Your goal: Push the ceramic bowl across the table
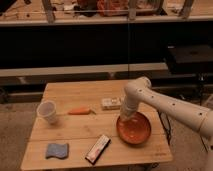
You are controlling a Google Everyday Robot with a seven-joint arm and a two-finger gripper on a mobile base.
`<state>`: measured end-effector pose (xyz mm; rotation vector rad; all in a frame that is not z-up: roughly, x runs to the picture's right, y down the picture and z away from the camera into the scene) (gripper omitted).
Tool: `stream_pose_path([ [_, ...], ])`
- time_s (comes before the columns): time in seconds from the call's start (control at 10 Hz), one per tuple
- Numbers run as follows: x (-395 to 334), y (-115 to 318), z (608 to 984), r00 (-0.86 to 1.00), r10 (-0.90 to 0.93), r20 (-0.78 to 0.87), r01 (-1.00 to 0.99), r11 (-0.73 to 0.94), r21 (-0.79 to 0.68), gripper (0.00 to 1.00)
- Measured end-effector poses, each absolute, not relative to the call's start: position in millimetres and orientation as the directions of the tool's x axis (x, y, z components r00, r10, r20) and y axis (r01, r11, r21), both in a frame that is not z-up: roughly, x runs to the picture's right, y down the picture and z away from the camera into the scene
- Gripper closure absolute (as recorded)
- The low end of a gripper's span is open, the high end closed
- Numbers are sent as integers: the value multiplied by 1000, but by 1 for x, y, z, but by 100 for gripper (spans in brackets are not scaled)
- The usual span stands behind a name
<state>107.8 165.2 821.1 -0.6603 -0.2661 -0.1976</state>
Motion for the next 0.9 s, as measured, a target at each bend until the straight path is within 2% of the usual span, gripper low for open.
stream_pose_path([
  [0.5,99,179,816,959,-170,227,271,787,-555,99],
  [0.9,85,198,825,967,-158,200,251,731,-634,99],
])
